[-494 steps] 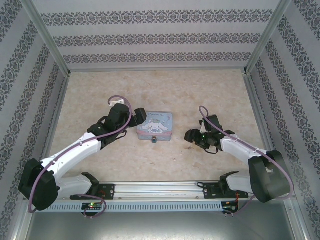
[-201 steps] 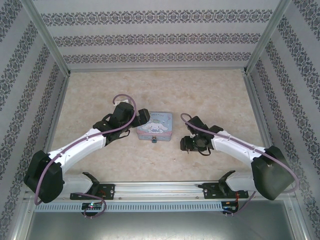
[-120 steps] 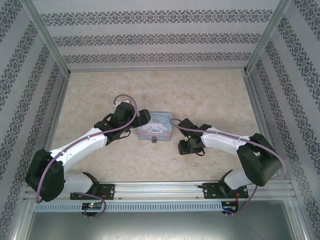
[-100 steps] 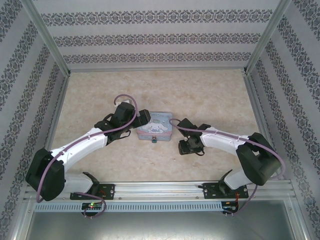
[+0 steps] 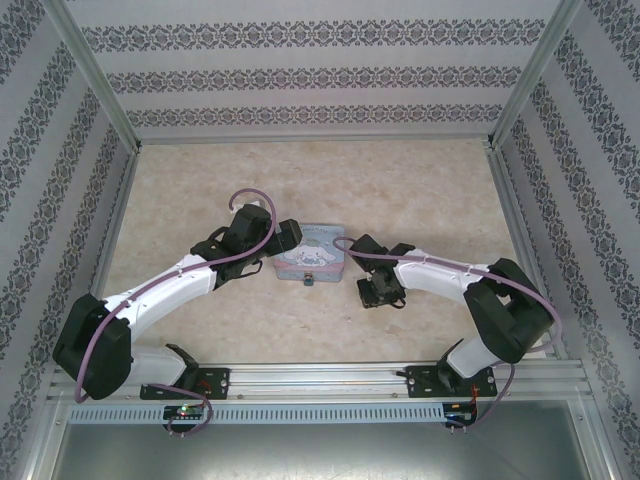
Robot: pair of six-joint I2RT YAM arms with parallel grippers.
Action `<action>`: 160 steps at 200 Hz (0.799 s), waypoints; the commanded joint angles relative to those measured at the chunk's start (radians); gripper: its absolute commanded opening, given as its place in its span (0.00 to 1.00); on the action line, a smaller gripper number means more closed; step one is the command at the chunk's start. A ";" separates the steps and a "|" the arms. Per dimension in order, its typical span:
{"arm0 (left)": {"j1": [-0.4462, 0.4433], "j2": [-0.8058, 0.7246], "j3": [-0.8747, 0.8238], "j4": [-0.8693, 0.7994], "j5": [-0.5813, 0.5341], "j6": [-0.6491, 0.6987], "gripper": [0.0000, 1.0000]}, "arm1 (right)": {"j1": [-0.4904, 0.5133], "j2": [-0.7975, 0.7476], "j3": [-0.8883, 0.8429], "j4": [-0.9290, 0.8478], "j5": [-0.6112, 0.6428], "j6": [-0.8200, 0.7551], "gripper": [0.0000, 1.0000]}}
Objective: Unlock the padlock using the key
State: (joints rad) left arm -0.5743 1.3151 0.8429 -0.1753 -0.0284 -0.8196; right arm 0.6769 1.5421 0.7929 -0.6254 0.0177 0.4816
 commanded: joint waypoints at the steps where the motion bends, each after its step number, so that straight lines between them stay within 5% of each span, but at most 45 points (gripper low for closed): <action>1: 0.002 0.000 0.029 -0.011 0.007 -0.009 0.99 | 0.005 0.046 0.000 0.077 0.000 -0.021 0.24; 45: 0.002 -0.014 0.021 -0.018 0.007 -0.010 0.99 | -0.001 0.024 -0.004 0.075 -0.035 -0.032 0.00; 120: 0.002 -0.016 0.019 -0.019 0.030 -0.031 0.99 | -0.079 -0.178 -0.050 0.079 -0.170 0.006 0.00; 160: 0.002 -0.010 0.024 0.014 0.108 -0.064 0.99 | -0.150 -0.321 -0.059 0.154 -0.391 0.007 0.00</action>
State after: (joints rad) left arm -0.5743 1.3148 0.8429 -0.1757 0.0174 -0.8478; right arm 0.5652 1.2900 0.7471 -0.5285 -0.1940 0.4744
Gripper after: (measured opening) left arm 0.994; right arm 0.065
